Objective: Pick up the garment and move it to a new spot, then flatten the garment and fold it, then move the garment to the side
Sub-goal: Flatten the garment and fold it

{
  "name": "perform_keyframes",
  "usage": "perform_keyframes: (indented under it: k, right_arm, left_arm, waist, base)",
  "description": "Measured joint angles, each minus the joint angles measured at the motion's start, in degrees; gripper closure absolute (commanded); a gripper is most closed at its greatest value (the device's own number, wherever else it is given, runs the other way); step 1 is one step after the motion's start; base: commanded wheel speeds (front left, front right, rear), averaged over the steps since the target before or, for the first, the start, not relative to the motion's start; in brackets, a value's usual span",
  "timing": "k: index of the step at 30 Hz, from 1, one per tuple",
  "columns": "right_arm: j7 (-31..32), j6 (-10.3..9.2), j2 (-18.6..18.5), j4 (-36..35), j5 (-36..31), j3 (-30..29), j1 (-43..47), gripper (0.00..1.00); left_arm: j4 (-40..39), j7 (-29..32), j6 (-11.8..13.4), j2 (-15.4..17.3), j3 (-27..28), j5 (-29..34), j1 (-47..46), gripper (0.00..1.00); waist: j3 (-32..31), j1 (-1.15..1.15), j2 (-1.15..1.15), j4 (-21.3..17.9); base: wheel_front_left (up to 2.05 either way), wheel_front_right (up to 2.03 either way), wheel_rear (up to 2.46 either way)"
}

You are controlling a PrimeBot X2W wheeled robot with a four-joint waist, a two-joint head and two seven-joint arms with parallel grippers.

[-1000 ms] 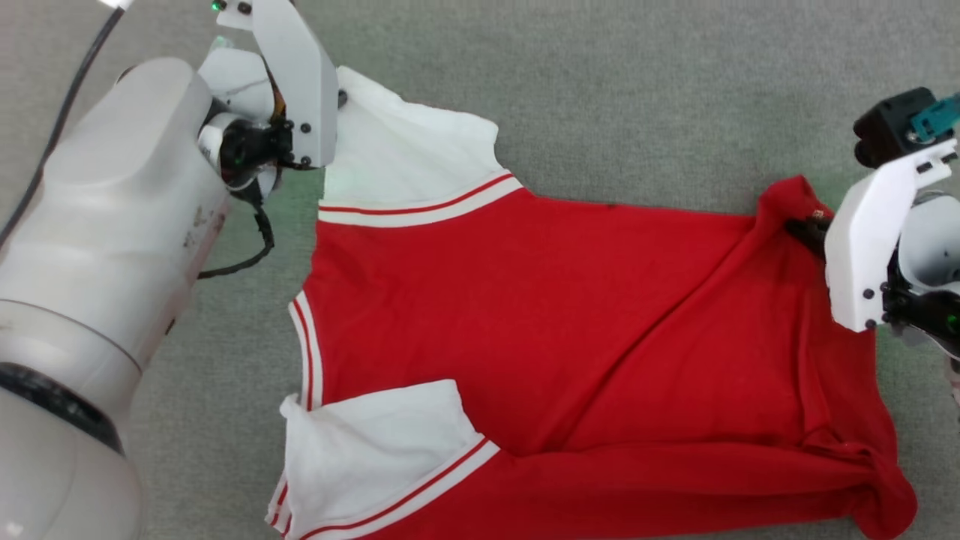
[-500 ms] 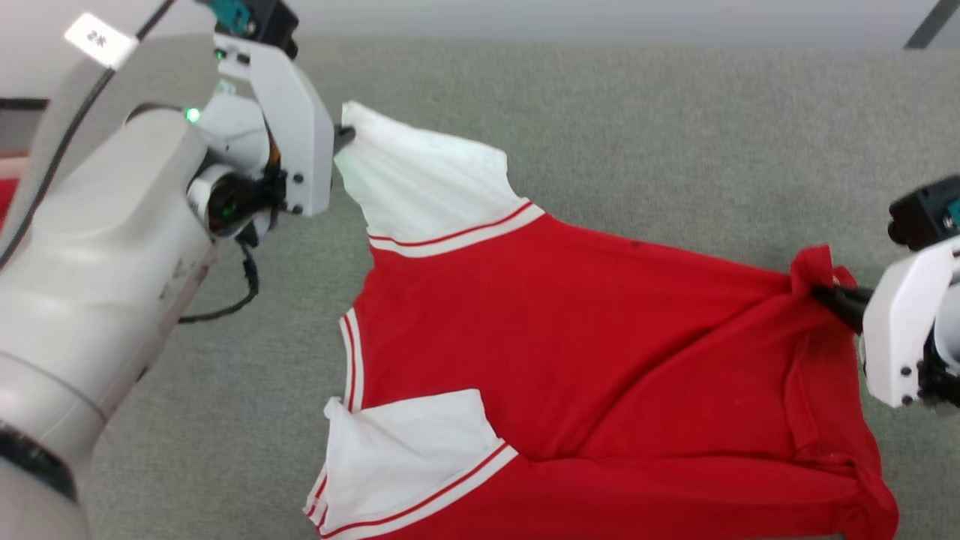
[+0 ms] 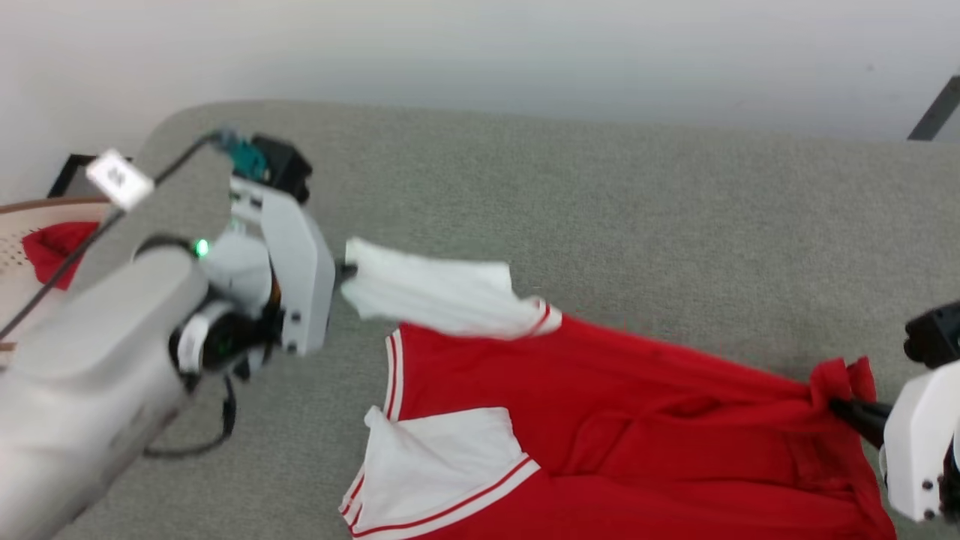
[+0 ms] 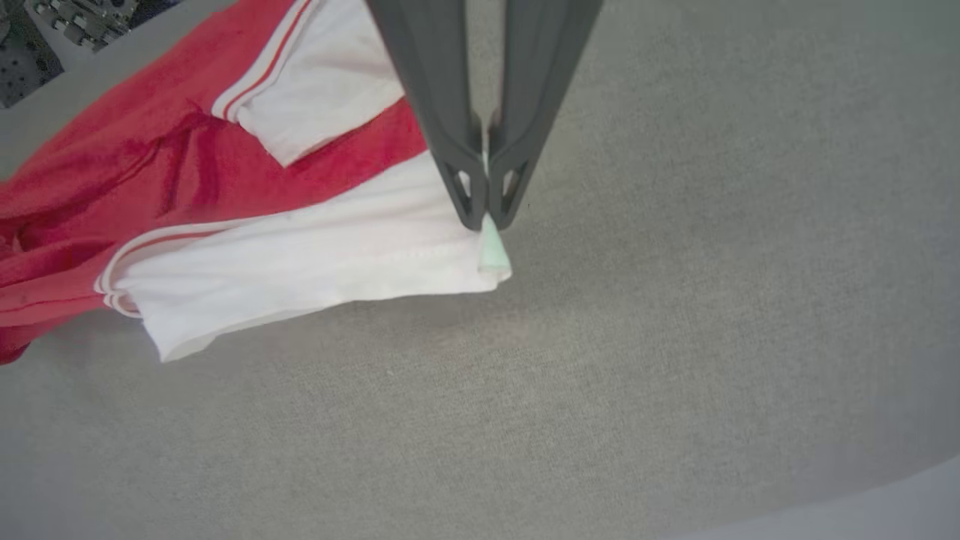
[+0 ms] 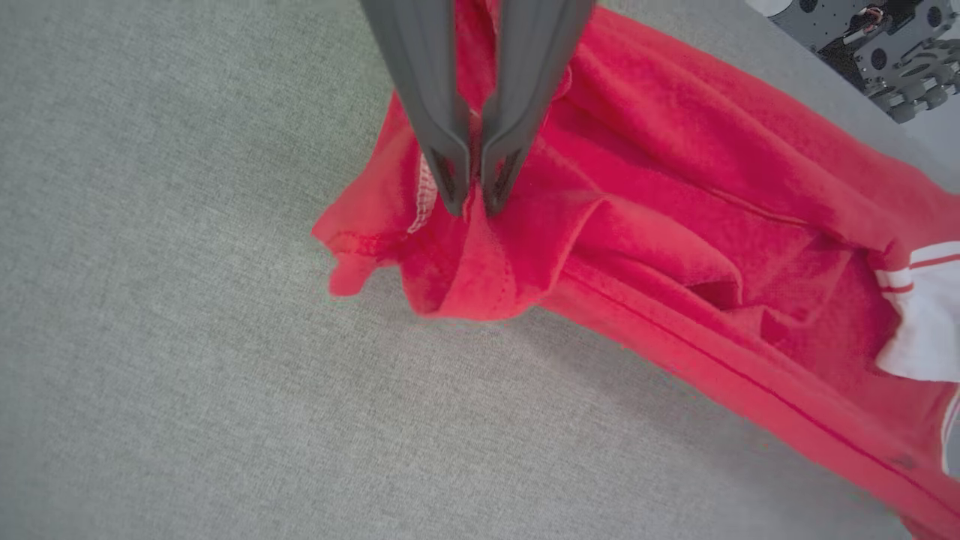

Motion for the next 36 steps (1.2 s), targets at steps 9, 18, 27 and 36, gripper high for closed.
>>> perform_keyframes:
  k: [9, 18, 27, 36]
  right_arm:
    - [-0.3, -0.01, 1.1, -2.8, -0.3, -2.7, 7.7, 1.00]
    - [1.3, -0.01, 3.1, -4.0, -0.5, -4.2, 13.1, 1.00]
    - [4.2, -0.01, 6.1, -5.9, -1.7, -5.8, 16.4, 0.75]
    - [6.3, -0.01, 8.8, -6.9, -3.9, -7.6, 17.5, 0.00]
  left_arm:
    - [-23.6, 0.9, 12.2, 10.2, -0.6, -3.4, 10.3, 1.00]
    - [-31.0, 0.8, 17.2, 12.3, -2.2, -6.4, 17.1, 1.00]
    - [-28.3, 0.3, 17.3, 10.1, -3.1, -9.2, 21.9, 0.11]
    - [-26.9, 0.4, 17.1, 10.5, -1.8, -11.1, 22.6, 0.00]
  waist:
    - [-2.3, 0.00, 0.00, 1.1]
    - [-3.2, 0.00, 0.00, 1.1]
    - [-5.0, 0.00, 0.00, 0.3]
    - [-7.0, 0.00, 0.00, -0.1]
  base:
    - [0.00, 0.00, 0.00]
    - [0.00, 0.00, 0.00]
    - [0.00, 0.00, 0.00]
    - [0.00, 0.00, 0.00]
